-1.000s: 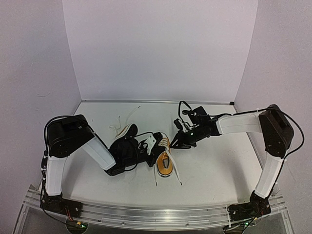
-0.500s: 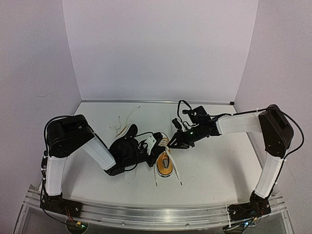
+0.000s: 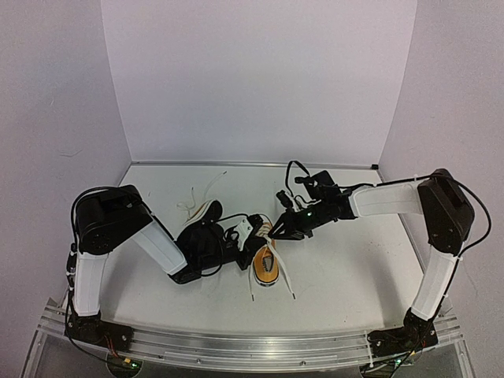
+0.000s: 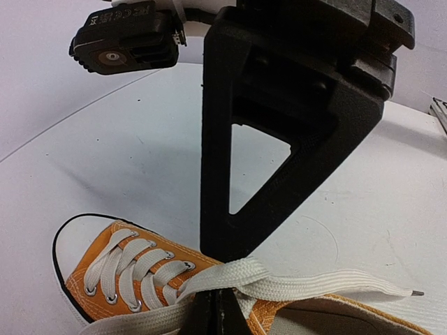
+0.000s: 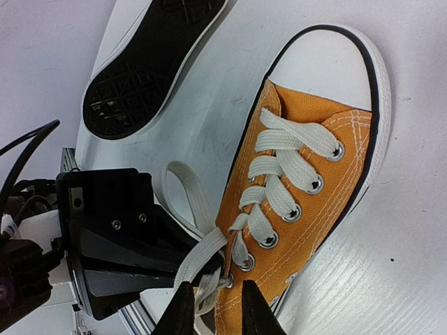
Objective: Tie the shoes
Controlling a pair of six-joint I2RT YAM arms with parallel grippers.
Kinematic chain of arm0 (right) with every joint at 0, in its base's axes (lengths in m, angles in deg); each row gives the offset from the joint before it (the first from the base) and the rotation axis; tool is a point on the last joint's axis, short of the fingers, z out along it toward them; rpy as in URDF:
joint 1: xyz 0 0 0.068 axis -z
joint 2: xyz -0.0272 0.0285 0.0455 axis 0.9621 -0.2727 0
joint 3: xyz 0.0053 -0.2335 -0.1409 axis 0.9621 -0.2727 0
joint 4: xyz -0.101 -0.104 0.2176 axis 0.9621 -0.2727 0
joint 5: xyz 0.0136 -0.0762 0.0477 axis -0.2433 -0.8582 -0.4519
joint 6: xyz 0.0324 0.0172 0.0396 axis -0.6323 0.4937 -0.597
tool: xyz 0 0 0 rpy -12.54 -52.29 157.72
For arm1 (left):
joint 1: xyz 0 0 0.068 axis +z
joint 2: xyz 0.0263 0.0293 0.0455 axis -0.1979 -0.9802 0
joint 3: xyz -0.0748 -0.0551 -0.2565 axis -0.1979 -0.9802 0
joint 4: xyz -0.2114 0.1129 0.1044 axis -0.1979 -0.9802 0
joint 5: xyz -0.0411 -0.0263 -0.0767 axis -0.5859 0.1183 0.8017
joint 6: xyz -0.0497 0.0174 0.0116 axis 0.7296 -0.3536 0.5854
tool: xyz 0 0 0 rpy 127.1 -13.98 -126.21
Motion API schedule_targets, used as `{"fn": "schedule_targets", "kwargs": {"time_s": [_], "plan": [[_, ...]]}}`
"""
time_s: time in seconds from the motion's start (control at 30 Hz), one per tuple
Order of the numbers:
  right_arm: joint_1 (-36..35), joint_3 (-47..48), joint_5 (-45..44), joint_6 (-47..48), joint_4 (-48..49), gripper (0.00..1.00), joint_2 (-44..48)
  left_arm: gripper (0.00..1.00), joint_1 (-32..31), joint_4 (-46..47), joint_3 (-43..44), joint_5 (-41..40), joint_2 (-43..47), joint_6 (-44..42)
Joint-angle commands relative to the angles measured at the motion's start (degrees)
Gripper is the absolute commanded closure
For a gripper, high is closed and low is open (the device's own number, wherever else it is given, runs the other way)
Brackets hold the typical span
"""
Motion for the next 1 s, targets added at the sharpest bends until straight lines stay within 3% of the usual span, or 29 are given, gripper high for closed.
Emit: {"fn": "schedule_targets", "kwargs": {"time_s": [0.0,0.6,0.87,0.97], "plan": [[-0.4,0.4,1.0,-0.7,1.4,0.79,-1.0,1.00,0.2,-0.6,1.4,1.0,-0.2,-0.8],[-0.9,1.3,3.4,-1.5,1.6,0.80,-2.5,1.00,0.1,-0.8,2.0,1.2,-0.5,-1.4],[-0.9,1.6,3.6,-1.5,1.6,1.00,-3.4,1.00,0.2,-1.2,2.1,1.4,-0.5,-1.5],[-1.0,1.4,3.1,-1.2,1.6,1.00,-2.9,1.00,0.2,-1.7,2.1,1.3,-0.2,-1.8]]}}
